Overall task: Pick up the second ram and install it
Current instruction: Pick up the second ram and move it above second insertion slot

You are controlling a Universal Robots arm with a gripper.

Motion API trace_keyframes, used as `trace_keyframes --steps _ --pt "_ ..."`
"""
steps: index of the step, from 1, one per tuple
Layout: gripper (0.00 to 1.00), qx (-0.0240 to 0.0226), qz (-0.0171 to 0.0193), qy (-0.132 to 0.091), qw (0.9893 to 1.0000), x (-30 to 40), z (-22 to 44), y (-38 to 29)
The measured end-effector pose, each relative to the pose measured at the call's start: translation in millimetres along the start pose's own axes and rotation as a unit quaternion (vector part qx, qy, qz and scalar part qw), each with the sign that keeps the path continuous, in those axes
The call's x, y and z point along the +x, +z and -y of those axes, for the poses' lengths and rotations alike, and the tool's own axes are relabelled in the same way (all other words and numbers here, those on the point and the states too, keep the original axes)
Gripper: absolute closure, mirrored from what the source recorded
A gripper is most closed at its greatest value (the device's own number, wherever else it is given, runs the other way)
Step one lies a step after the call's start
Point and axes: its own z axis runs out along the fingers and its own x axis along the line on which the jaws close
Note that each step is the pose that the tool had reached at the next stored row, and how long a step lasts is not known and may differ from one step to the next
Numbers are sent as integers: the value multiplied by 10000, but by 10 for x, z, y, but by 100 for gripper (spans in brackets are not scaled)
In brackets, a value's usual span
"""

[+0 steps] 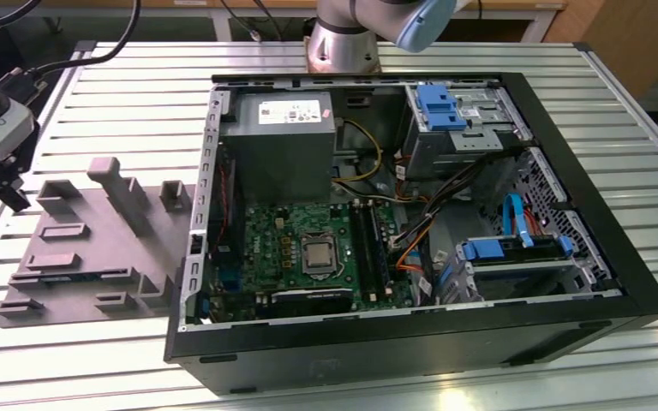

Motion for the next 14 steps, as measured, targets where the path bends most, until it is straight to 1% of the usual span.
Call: trace_keyframes --steps 4,7,11,14 --pt "89 -5 -8 -186 9998 0 0 0" --pt "89 -9 -15 -325 9995 0 0 0" --pt "89 -14 -22 -504 9987 0 0 1" --pt "89 -18 -28 -638 9980 0 0 1"
